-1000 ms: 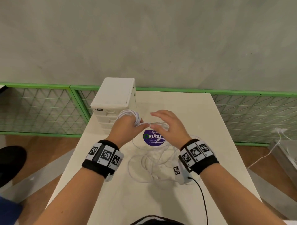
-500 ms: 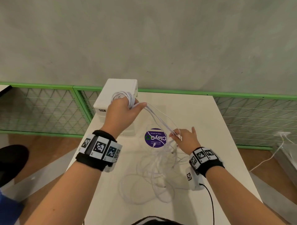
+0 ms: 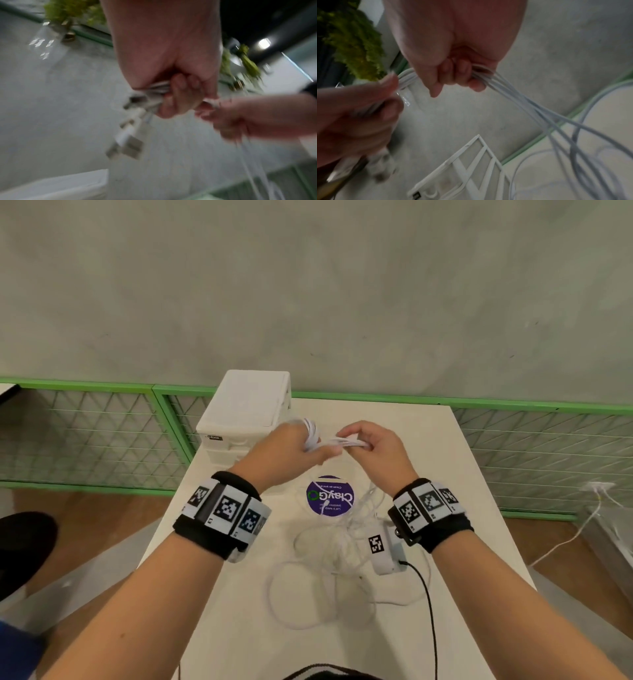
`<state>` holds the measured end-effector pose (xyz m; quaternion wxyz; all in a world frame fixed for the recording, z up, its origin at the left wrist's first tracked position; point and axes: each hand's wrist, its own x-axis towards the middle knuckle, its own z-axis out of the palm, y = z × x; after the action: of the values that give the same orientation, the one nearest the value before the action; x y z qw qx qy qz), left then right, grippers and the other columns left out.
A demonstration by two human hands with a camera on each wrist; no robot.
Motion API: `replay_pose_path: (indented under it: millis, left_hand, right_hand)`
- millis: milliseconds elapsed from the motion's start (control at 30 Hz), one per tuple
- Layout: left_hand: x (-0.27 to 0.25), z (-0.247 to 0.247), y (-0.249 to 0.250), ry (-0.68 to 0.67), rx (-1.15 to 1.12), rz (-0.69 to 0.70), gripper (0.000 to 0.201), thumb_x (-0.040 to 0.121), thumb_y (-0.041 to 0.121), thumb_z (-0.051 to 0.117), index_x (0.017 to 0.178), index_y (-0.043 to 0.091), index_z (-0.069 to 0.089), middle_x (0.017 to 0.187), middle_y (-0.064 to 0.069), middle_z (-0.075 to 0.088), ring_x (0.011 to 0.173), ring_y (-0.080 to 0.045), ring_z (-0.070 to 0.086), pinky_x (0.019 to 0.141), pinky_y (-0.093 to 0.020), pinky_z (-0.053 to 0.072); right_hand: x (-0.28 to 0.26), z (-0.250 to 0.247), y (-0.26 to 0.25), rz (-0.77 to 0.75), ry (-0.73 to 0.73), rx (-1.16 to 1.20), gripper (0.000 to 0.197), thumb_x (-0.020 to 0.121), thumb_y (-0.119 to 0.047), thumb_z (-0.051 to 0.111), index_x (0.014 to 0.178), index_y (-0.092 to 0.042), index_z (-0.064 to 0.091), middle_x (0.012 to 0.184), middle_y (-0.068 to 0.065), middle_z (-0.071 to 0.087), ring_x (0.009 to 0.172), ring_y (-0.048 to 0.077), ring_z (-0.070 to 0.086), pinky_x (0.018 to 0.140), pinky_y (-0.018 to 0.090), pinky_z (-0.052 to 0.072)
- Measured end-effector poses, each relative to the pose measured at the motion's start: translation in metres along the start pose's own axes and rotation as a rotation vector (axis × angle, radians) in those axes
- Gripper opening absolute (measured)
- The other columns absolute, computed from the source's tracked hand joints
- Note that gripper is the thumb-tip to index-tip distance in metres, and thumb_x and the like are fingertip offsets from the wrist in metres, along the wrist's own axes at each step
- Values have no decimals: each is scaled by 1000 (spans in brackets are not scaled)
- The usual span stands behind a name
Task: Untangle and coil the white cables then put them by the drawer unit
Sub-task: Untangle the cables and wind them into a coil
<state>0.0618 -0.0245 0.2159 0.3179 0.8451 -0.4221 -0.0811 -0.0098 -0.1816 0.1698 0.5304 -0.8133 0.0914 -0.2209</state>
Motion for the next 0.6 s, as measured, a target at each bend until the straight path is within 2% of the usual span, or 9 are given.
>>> replay_pose_path:
  millis: [100, 167, 233, 300, 367, 433, 500, 533, 600]
  left_hand:
    - [-8, 17, -4, -229, -24, -126, 46, 80, 49, 66, 74, 4, 57, 60, 0, 52, 52, -14, 48, 45, -15, 33]
    - [-14, 24, 0, -332, -143, -146, 47, 85, 49, 60, 65, 7, 55, 51, 1, 51, 47, -15, 47, 45, -17, 35]
    - [-19, 24, 11, -431, -352, -135, 47, 92, 41, 53, 55, 11, 49, 37, 8, 42, 34, -10, 35, 40, -14, 30]
    - [-21, 23, 21, -458, -614, -73, 48, 95, 31, 51, 51, 12, 48, 35, 10, 34, 31, -8, 25, 37, -15, 24]
    - [-19, 21, 30, -361, -926, 9, 45, 91, 31, 52, 48, 16, 53, 35, 11, 32, 30, -7, 21, 38, -15, 21]
    - [-11, 16, 37, -221, -1236, 13, 47, 89, 30, 47, 45, 18, 56, 32, 13, 27, 27, -5, 19, 39, -14, 14]
    - [-2, 7, 44, -51, -1414, -19, 55, 96, 32, 38, 45, 18, 55, 31, 13, 24, 26, -3, 18, 41, -21, 8]
    - [2, 2, 47, 31, -1459, -25, 58, 98, 34, 33, 47, 18, 54, 31, 12, 24, 27, -3, 17, 43, -24, 6]
    - [9, -11, 53, 178, -1537, -22, 56, 100, 40, 29, 55, 16, 52, 32, 12, 25, 29, -4, 17, 47, -26, 6]
  right_hand:
    - [3, -6, -9, -72, -13, -13, 21, 80, -3, 63, 80, -24, 65, 58, -1, 52, 52, 5, 38, 56, 17, 35]
    - [3, -2, -9, -101, -33, -28, 12, 83, -11, 64, 84, -23, 64, 53, -4, 41, 51, 5, 35, 55, 13, 33]
    - [5, 2, -3, -119, -6, -62, 10, 88, -14, 59, 87, -23, 62, 57, 1, 46, 54, 9, 39, 58, 17, 36]
    - [7, 4, 9, -64, -65, -118, 13, 89, -9, 53, 94, -18, 61, 76, 12, 61, 69, 20, 55, 67, 28, 43]
    - [3, 6, 21, 47, -237, -255, 18, 89, -5, 50, 104, -6, 58, 96, 21, 65, 89, 30, 62, 79, 35, 48]
    - [-6, 14, 34, 51, -305, -348, 16, 89, -9, 50, 101, -9, 60, 95, 22, 66, 85, 34, 62, 76, 35, 48]
    - [-15, 21, 38, 69, -268, -313, 17, 91, -17, 47, 86, -29, 57, 85, 9, 67, 69, 24, 59, 66, 33, 47]
    - [-20, 24, 41, 82, -252, -281, 21, 93, -20, 45, 81, -34, 55, 78, 1, 65, 62, 16, 55, 62, 30, 44]
    - [-32, 30, 47, 122, -254, -199, 20, 94, -19, 44, 84, -27, 58, 64, -11, 56, 56, 5, 49, 59, 22, 40]
